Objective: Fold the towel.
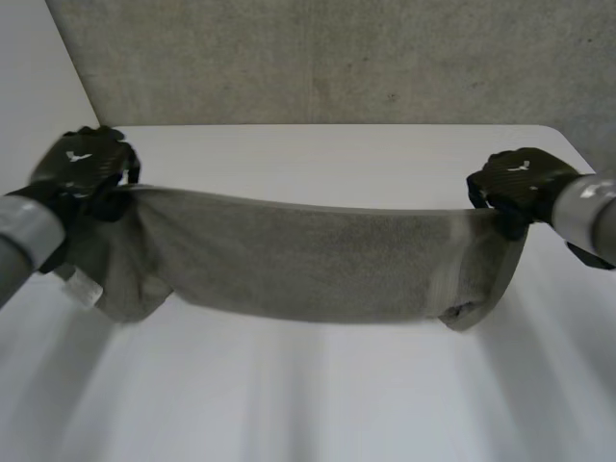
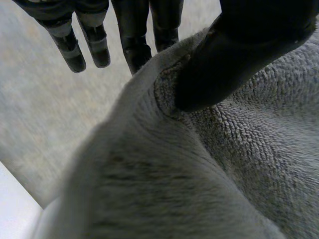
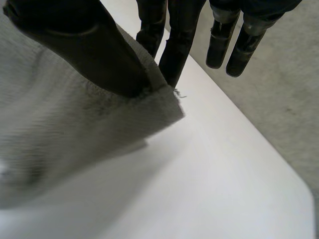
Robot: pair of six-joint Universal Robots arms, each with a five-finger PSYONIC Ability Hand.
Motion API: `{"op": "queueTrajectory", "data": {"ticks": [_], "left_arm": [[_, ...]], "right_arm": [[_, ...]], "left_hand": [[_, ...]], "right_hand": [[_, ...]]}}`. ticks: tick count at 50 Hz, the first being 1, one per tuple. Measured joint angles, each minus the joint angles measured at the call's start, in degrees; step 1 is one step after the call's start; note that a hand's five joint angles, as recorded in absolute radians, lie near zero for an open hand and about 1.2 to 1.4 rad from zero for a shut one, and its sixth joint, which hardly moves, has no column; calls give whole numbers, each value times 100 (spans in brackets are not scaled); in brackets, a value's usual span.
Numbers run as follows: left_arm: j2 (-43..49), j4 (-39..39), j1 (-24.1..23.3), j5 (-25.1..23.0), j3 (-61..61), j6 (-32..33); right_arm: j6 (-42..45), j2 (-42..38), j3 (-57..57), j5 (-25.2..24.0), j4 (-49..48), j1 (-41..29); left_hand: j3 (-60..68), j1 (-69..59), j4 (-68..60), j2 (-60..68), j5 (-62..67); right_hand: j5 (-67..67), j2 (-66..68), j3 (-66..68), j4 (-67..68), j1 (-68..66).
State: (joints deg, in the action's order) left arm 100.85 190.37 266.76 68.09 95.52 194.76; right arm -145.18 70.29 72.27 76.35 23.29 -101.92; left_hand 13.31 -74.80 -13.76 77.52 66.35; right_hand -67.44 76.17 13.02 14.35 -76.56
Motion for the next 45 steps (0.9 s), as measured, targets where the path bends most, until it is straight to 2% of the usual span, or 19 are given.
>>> {"op": "queueTrajectory", "data": {"ticks": [4, 7, 15, 21, 26, 33, 39, 45], "left_arm": [[1280, -192, -466, 680, -1566, 26], [1735, -358, -633, 972, -2645, 16], [1855, -513, -858, 1202, -5134, -216], [1590, -364, -869, 1135, -5679, -385], [1444, -247, -794, 1061, -5199, -399], [1210, 68, -560, 734, -3502, -364], [937, 999, -332, 312, -1393, -350], [698, 1734, -252, 110, 87, -341]], "right_arm": [[214, -894, -1262, 712, -477, -326], [148, -1094, -2039, 933, -982, -399], [-397, -683, -3129, 1024, -2435, -397], [-550, -404, -2774, 907, -2688, -359], [-547, -199, -1977, 721, -2685, -317], [-555, 73, -655, 350, -2677, -220], [-528, 182, 665, -242, -2679, 17], [-482, 278, 1631, -727, -2682, 166]], "left_hand": [[0, -3, 0, 1, 0], [0, -3, 0, 1, 0], [0, -3, 0, 1, 0], [0, -3, 0, 0, 23], [0, -3, 0, -1, 24], [0, -3, 0, -1, 25], [0, -3, 0, -1, 25], [0, -3, 0, -1, 25]], "right_hand": [[0, 0, 0, 0, 0], [0, 0, 0, 0, 0], [-19, 0, 0, 0, 0], [-44, 0, 0, 0, 0], [-44, 0, 0, 0, 0], [-44, 1, 0, 0, 0], [-44, 1, 0, 0, 0], [-44, 1, 0, 0, 0]]}}
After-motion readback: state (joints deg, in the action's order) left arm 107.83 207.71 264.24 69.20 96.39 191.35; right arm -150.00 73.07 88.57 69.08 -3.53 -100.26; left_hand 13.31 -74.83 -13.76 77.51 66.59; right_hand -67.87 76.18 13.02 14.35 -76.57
